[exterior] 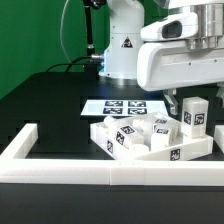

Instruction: Assemble one leg

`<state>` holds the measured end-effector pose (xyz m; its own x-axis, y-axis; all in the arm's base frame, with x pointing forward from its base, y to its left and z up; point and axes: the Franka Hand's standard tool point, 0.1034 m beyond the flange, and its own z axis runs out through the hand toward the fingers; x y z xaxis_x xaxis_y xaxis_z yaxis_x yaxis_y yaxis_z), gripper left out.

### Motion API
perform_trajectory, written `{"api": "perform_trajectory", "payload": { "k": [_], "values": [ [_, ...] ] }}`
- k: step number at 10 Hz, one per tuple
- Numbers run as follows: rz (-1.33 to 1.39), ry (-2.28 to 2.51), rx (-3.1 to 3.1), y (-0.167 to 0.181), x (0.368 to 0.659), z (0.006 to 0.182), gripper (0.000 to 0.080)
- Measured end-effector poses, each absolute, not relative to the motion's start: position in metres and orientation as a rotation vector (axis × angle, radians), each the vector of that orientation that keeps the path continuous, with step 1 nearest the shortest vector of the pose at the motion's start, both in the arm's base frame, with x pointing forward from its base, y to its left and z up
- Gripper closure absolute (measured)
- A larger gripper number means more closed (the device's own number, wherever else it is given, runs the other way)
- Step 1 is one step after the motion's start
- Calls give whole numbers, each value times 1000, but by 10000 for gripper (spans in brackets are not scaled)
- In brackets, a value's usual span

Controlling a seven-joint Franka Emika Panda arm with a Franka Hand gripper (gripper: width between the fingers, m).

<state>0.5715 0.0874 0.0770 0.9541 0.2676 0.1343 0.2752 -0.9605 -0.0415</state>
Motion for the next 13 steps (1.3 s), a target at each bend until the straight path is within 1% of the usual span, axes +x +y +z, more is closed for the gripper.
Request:
{"api": "perform_trajectory", "payload": {
  "k": [1, 2, 3, 4, 5, 10, 13],
  "values": [
    [-196, -423, -3046, 87, 571, 77, 310],
    [-196, -423, -3046, 87, 571, 77, 493],
    [-196, -415, -3047, 87, 571, 77, 514],
    [-195, -394, -3048, 87, 571, 77, 514],
    [-190, -267, -3051, 87, 571, 77, 514],
    [-167, 719, -2897, 97, 571, 76, 514],
    [-137, 1133, -2751, 102, 571, 76, 514]
  ]
}}
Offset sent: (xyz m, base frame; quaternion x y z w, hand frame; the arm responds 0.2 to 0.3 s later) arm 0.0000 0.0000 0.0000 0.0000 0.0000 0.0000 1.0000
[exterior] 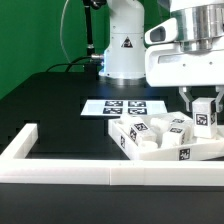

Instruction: Assemble one leg

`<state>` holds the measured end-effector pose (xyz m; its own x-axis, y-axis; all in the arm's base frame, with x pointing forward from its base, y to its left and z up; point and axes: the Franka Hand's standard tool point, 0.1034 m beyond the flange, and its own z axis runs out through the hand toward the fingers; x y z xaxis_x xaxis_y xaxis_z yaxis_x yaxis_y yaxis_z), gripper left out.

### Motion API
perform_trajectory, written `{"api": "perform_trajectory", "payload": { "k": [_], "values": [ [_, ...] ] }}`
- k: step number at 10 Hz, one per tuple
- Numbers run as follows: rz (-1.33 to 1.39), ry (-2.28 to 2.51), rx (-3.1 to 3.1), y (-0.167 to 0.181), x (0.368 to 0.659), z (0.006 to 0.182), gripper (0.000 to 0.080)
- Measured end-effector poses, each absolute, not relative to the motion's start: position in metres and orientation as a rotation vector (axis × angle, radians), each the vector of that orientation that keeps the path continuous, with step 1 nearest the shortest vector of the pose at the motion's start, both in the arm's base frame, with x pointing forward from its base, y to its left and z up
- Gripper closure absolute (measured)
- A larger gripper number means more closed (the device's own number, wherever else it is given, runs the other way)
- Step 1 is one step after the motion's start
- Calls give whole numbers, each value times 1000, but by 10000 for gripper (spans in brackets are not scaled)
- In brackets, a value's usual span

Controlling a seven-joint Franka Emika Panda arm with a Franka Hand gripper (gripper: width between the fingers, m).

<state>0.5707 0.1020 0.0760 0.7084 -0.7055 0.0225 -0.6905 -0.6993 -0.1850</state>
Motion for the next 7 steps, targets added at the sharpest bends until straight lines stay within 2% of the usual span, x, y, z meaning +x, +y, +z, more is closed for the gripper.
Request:
{"api": "perform_trajectory", "payload": {
  "k": [2, 4, 5, 6, 7],
  "values": [
    [-120, 1288, -2671, 104, 570, 76, 514],
    [-122, 1202, -2713, 104, 570, 76, 514],
    [-124, 1115, -2755, 105, 570, 76, 339],
    [-136, 999, -2805, 108, 570, 77, 339],
    [-144, 902, -2840, 107, 570, 76, 189]
  ]
}}
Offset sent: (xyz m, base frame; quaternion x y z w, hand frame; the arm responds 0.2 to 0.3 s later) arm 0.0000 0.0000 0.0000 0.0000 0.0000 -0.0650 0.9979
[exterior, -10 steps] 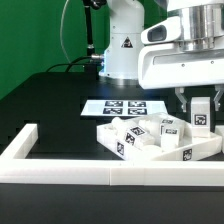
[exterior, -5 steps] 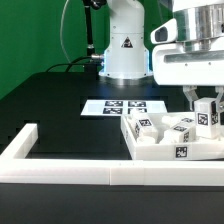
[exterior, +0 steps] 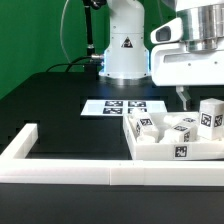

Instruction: Assemble one leg

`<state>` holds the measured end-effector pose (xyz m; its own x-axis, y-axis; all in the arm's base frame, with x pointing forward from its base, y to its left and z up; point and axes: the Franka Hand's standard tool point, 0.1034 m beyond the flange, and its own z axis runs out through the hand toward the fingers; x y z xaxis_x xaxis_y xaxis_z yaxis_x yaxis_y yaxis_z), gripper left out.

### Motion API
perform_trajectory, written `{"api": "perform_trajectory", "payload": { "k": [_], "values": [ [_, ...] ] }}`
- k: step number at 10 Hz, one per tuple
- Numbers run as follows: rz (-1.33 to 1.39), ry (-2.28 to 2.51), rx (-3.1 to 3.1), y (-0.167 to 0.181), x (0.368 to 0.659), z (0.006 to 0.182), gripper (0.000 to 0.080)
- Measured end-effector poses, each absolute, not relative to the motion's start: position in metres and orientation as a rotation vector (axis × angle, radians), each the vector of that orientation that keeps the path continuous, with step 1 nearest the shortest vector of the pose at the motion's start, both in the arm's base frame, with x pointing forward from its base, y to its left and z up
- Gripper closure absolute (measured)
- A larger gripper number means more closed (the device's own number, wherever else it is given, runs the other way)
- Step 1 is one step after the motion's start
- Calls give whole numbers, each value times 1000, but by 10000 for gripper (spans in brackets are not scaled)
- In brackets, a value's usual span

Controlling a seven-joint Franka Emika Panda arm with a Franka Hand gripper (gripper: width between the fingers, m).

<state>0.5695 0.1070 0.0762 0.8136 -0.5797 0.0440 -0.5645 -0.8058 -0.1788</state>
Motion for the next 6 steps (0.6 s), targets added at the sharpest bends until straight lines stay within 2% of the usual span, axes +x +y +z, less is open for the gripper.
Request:
{"api": "perform_trajectory", "payload": {
  "k": [1, 6],
  "values": [
    [-150, 835, -2863, 107, 569, 76, 162],
    [-215, -54, -3055, 110, 571, 77, 151]
  ]
}}
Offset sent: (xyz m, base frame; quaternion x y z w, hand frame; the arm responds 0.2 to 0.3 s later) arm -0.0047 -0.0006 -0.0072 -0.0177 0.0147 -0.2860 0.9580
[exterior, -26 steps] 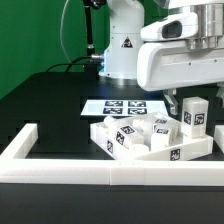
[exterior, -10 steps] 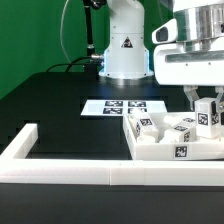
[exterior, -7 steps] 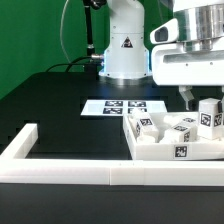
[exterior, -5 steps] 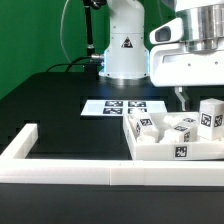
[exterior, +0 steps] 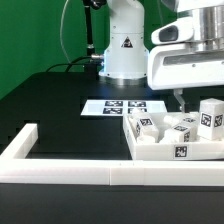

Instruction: Assemble one leg

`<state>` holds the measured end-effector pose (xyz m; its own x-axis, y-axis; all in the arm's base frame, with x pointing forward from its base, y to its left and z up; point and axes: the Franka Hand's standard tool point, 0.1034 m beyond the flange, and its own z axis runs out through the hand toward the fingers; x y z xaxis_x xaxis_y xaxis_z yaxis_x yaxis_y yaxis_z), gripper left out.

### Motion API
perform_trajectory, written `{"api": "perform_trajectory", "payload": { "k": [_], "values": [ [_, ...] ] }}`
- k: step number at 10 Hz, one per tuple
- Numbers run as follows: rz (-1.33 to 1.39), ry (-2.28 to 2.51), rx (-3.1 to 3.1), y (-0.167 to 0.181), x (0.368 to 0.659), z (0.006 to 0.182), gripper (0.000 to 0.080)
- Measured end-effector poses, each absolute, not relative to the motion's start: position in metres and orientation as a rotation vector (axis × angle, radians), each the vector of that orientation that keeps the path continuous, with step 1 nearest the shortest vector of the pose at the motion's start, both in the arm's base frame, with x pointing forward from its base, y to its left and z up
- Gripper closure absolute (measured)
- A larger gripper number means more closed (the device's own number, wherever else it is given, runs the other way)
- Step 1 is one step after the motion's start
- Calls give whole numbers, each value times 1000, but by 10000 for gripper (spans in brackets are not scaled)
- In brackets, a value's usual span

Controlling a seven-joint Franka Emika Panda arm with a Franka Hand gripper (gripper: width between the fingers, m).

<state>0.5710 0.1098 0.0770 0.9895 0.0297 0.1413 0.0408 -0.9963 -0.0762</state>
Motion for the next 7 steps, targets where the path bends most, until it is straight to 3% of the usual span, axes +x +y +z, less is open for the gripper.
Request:
{"api": "perform_trajectory", "payload": {
  "k": [3, 4, 5, 7],
  "values": [
    [-230, -439, -3055, 109, 575, 80, 151],
    [-230, -439, -3055, 109, 575, 80, 271],
    [-230, -439, -3055, 109, 575, 80, 271],
    [-230, -431, -3055, 109, 575, 80, 514]
  ]
}}
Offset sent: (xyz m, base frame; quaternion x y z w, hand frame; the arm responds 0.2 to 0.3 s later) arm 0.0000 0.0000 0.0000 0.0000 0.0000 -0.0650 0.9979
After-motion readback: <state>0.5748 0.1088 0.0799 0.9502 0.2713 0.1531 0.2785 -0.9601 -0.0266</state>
